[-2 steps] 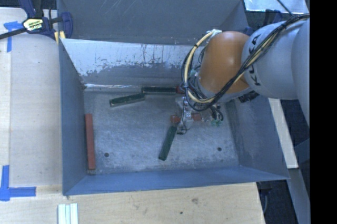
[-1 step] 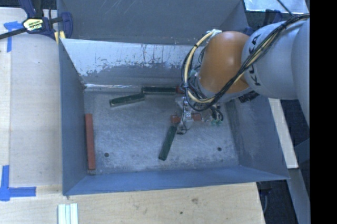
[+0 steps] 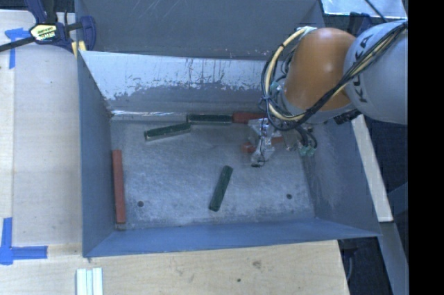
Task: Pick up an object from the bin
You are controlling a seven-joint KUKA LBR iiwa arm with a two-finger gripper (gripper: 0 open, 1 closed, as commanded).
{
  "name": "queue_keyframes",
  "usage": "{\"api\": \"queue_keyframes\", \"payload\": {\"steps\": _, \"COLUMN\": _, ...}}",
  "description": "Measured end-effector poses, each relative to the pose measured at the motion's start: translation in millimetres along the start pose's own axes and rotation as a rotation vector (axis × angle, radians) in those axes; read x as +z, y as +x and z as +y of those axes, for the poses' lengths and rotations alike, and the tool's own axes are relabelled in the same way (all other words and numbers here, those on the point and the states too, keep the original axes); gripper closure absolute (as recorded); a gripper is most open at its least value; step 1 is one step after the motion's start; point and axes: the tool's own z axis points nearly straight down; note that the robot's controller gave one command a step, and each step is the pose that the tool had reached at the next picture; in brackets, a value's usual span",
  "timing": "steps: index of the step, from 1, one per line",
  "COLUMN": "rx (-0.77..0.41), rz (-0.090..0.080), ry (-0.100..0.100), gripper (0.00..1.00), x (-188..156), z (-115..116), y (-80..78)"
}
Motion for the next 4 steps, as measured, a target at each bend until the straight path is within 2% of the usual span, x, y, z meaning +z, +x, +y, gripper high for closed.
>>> {"api": "queue_keyframes", "payload": {"steps": 1, "rx": 0.045, "rz": -0.002, "ry": 0.003, "gripper": 1.0, "x": -18.6, "z": 3.0, "y": -0.2}}
{"api": "queue_keyframes", "payload": {"steps": 2, "rx": 0.034, "rz": 0.006, "ry": -0.001, "gripper": 1.0, "x": -72.8, "z": 15.2, "y": -0.2}}
{"api": "queue_keyframes", "payload": {"steps": 3, "rx": 0.021, "rz": -0.008, "ry": 0.001, "gripper": 1.0, "x": -100.3, "z": 12.8, "y": -10.8}}
{"api": "queue_keyframes", "payload": {"steps": 4, "rx": 0.018, "rz": 0.002, "ry": 0.0, "gripper": 1.0, "x": -123.3, "z": 8.7, "y": -3.6}}
